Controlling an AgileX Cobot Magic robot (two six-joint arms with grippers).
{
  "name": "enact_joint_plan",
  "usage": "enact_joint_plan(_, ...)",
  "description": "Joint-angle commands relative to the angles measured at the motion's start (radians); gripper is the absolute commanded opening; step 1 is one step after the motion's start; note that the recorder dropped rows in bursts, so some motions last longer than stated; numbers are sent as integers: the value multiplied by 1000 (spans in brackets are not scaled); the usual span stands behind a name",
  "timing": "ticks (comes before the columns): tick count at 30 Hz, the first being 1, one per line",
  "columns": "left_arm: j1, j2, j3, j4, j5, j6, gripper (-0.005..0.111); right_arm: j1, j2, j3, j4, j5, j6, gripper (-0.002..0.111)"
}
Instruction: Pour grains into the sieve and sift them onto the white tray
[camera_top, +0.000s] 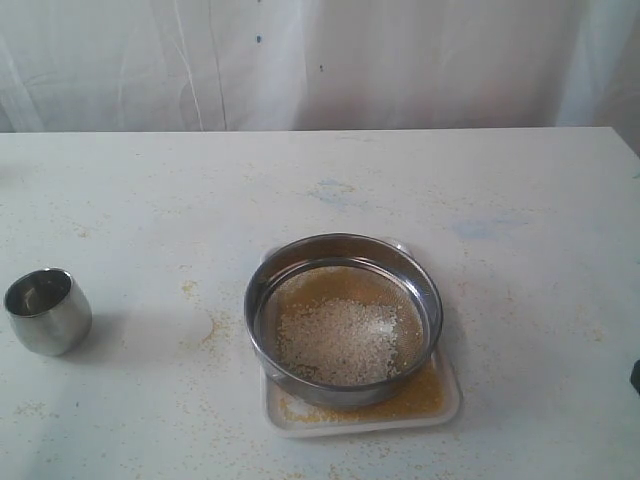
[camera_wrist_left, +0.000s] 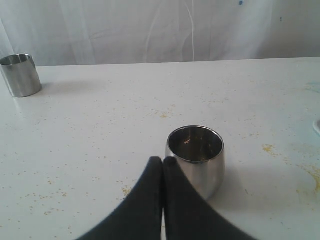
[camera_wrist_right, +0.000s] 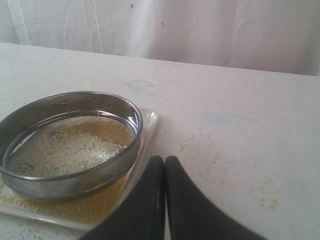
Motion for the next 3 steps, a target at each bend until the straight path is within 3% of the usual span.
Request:
enact_joint_plan(1,1,-5,3,-8,3,1,0,-4,-6,7,-7,-7,0,0)
enact_joint_plan(3,1,-5,3,-8,3,1,0,-4,-6,7,-7,-7,0,0)
